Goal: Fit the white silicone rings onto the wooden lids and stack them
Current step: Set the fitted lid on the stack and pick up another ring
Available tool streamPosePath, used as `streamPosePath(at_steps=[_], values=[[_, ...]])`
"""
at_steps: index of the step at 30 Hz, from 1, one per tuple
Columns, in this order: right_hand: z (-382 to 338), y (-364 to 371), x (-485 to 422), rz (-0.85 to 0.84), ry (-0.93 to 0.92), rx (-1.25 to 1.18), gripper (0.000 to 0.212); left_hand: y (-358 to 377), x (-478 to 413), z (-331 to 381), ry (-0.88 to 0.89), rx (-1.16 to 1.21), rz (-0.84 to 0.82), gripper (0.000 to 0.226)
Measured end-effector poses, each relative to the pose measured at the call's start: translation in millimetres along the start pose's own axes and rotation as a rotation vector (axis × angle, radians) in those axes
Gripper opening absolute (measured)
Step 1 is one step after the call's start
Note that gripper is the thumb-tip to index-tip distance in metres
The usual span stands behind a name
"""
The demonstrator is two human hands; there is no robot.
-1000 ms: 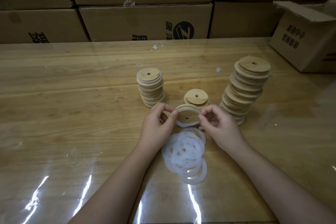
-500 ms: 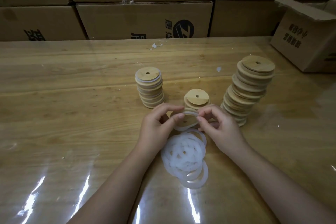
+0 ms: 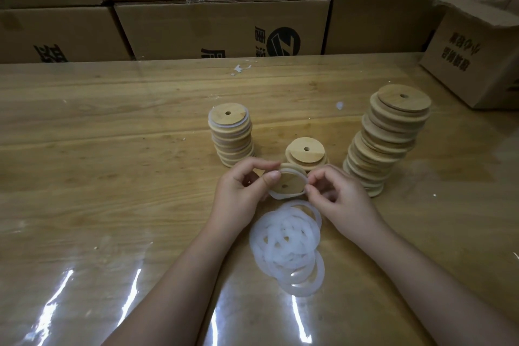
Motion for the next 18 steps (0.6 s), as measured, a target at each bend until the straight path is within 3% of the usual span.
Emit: streamPosePath(at_steps=[7,12,18], values=[[-4,1,2,-0.018,-0.034,0.013,0.027,1,2,4,0.045,-0.102,-0.015,0.021],[-16,-5,7,0.067,-0.162,-0.008,0.017,11,7,14,0.257,-0.302,-0.102,0.027],[-19,-6,9,0.096,-0.195,-0.004,0.012,8,7,11,0.255,-0.287,-0.094,0.021]])
Point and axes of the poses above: each hand's wrist, its own x-axis away from the middle knuckle, its own y-axis out of the palm, z = x × y, the point moved 5 cm from there along -x, towards the middle knuckle, and after that the axes turned 8 degrees about y, right-handed, at the moved point
